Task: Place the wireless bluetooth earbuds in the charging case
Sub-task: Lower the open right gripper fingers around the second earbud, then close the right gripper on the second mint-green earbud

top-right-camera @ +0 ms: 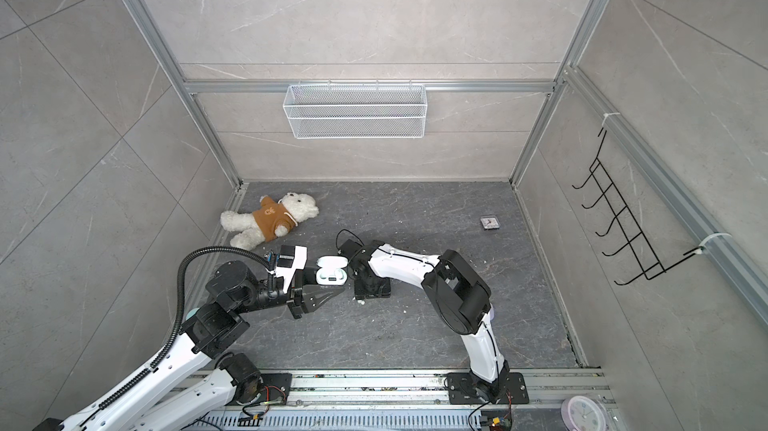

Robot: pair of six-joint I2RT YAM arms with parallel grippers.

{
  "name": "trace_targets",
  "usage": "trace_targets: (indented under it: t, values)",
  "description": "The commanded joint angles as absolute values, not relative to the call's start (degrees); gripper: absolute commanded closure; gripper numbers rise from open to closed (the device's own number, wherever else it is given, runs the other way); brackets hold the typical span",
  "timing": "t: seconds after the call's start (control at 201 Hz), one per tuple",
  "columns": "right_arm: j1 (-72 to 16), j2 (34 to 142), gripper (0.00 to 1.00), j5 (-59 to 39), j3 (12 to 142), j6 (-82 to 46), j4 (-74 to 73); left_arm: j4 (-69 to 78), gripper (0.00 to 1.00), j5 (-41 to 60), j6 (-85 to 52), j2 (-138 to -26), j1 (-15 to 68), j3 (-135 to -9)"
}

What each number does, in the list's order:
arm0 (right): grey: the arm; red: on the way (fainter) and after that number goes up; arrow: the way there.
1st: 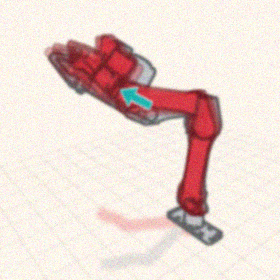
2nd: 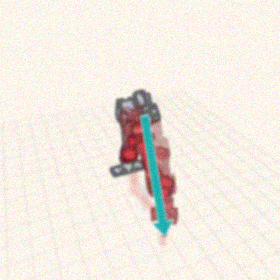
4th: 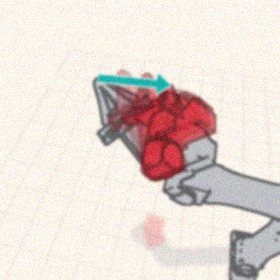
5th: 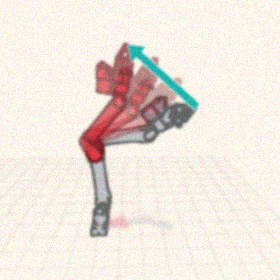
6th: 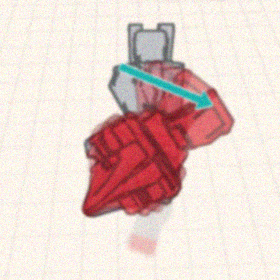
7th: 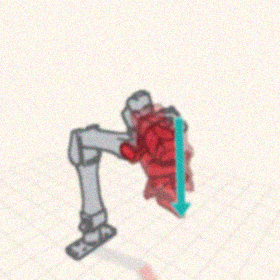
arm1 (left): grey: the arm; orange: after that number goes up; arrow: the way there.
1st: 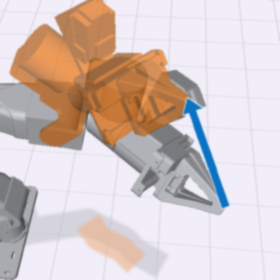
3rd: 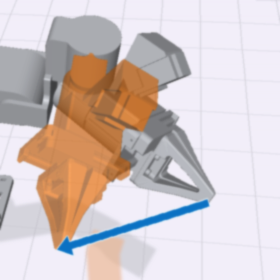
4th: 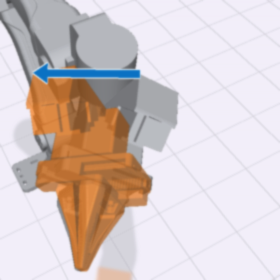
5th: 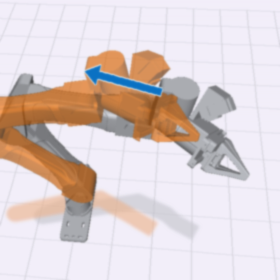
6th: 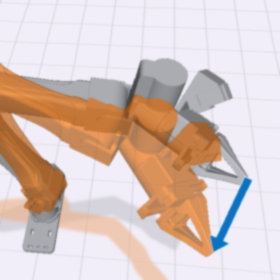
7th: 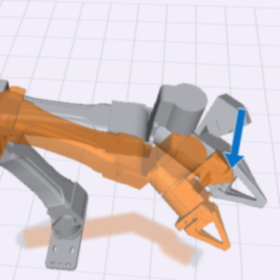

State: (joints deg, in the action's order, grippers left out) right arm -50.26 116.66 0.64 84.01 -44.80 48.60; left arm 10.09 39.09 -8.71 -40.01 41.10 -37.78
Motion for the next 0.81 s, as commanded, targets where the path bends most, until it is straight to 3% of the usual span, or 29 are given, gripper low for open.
trace_targets:
  t: [0.0,0.448,0.801]
  values:
    - [-49.7,113.2,0.43,-0.2,84.1,-48.1,48.6,10.5,0.68,39.0,-7.2,-38.6,40.8,-37.6]
    - [-50.8,115.4,0.50,-5.8,87.9,-51.3,47.1,10.9,0.68,39.1,-7.2,-37.5,40.8,-36.6]
    - [-52.0,120.9,0.56,-4.1,93.6,-49.0,53.1,10.5,0.68,38.8,-6.9,-36.7,40.8,-36.5]
